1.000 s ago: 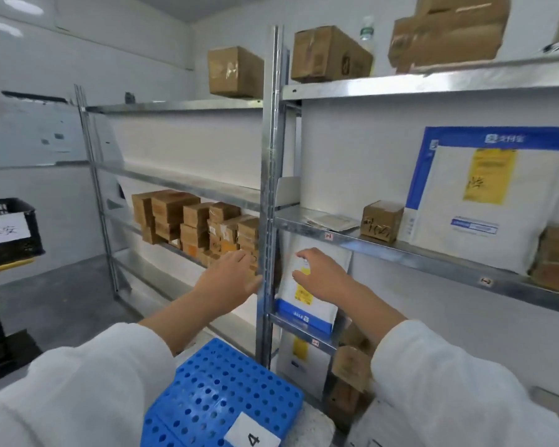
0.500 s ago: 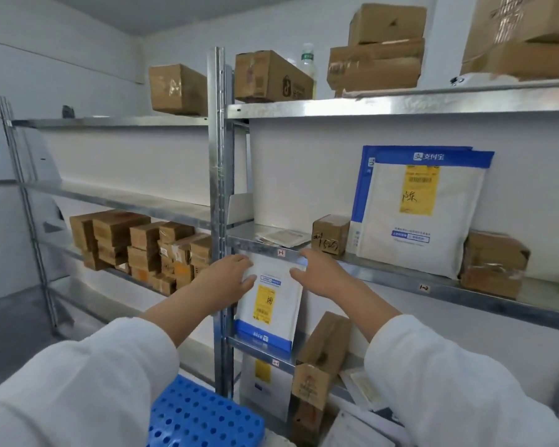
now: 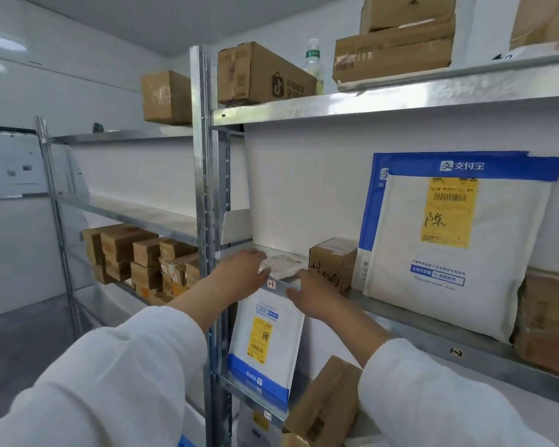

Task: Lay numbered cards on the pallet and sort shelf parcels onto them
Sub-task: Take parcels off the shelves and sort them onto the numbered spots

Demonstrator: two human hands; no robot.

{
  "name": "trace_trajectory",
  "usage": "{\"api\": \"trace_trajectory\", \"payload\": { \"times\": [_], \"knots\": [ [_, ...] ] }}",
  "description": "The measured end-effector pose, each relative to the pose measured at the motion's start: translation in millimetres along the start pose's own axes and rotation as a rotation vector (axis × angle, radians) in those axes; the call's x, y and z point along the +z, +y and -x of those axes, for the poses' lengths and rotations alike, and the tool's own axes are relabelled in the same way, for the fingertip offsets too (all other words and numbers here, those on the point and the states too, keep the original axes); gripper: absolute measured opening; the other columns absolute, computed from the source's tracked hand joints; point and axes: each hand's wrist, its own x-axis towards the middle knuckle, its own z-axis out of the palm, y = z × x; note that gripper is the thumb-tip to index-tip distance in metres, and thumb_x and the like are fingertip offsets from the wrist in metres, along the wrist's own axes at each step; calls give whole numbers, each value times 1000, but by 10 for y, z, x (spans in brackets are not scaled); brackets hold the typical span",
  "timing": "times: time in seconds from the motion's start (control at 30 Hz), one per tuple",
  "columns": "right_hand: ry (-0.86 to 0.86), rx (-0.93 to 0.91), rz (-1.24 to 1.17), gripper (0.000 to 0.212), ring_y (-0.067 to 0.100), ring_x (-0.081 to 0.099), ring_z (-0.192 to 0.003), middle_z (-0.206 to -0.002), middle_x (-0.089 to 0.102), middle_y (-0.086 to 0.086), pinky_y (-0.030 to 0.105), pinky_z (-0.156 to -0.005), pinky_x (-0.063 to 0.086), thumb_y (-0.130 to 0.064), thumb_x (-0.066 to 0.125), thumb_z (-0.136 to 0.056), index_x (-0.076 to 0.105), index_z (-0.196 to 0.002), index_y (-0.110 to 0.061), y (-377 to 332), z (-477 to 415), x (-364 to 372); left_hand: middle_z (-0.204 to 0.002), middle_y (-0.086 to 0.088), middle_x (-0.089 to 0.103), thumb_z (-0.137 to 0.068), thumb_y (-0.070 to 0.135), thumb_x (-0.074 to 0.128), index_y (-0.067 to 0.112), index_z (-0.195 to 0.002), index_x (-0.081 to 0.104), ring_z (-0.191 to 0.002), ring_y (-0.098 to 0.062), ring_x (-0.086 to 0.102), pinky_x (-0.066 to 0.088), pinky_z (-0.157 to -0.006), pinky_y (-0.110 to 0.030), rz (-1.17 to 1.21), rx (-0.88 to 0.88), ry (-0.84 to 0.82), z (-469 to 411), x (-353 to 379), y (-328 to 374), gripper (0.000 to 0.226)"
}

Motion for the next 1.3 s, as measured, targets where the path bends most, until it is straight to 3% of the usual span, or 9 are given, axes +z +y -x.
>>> {"api": "trace_trajectory", "payload": {
  "times": [0.1, 0.3, 0.43, 0.53, 0.77, 0.93, 1.13, 1.23, 1.3],
  "knots": [
    [-38, 12, -29, 38, 20, 53, -96, -125, 51, 13, 27, -71, 39, -31, 45, -98, 47, -123, -3, 83, -229, 166, -140, -3, 49, -99, 38, 40, 18, -138, 45, -125, -23, 48, 41, -100, -38, 40, -71, -5, -261, 199, 29, 44],
    [74, -59, -14, 42, 28, 45, -120, -131, 47, 14, 36, -95, 41, -34, 41, -100, 44, -130, -5, 110, -573, 347, -141, -6, 48, -99, 34, 42, 14, -139, 43, -128, -23, 46, 37, -103, -35, 58, -99, -37, -767, 454, -131, 45],
    [1, 8, 65, 51, 32, 38, -126, -135, 43, 18, 39, -102, 37, -41, 39, -99, 39, -132, -2, 158, -788, 402, -133, -11, 55, -99, 30, 43, 10, -131, 51, -118, -25, 54, 41, -97, -34, 72, -139, -51, -1063, 563, -358, 39],
    [-23, 36, 102, 53, 31, 40, -123, -132, 43, 18, 38, -101, 37, -44, 36, -99, 39, -131, -2, 149, -944, 489, -116, -13, 62, -99, 27, 41, 6, -115, 55, -101, -26, 60, 45, -83, -31, 91, -199, -112, -1257, 669, -513, 30],
    [-14, 96, 88, 50, 31, 39, -122, -130, 42, 18, 38, -100, 36, -45, 37, -98, 43, -127, -5, 75, -1215, 614, -110, -17, 62, -101, 23, 37, -1, -112, 56, -99, -27, 60, 41, -75, -27, 220, -297, -171, -1474, 824, -637, 32],
    [-13, 123, 18, 68, 33, 39, -123, -132, 40, 19, 40, -96, 37, -60, 29, -96, 42, -131, -3, 32, -1290, 662, -112, -21, 63, -96, 15, 51, -5, -110, 60, -106, -34, 62, 50, -86, -34, 284, -329, -172, -1502, 763, -725, 26],
    [71, 161, -195, 45, 34, 37, -120, -132, 41, 18, 36, -93, 37, -21, 34, -102, 31, -145, -11, 16, -1266, 648, -111, -18, 66, -90, 19, 64, -5, -114, 59, -92, -26, 65, 56, -75, -28, 637, -494, -201, -1281, 670, -787, 34],
    [125, 170, -293, 39, 31, 45, -117, -131, 41, 18, 30, -89, 43, -26, 31, -104, 40, -135, -5, -34, -1199, 591, -114, -17, 67, -91, 9, 63, -3, -119, 58, -99, -27, 68, 56, -88, -42, 1038, -499, -199, -964, 572, -786, 31],
    [172, 179, -343, 42, 30, 53, -111, -129, 43, 16, 31, -83, 46, -34, 34, -103, 42, -130, -3, -88, -1149, 591, -111, -12, 67, -90, 8, 63, 4, -118, 55, -95, -23, 69, 59, -83, -41, 1176, -510, -130, -700, 536, -810, 30]
  ]
}}
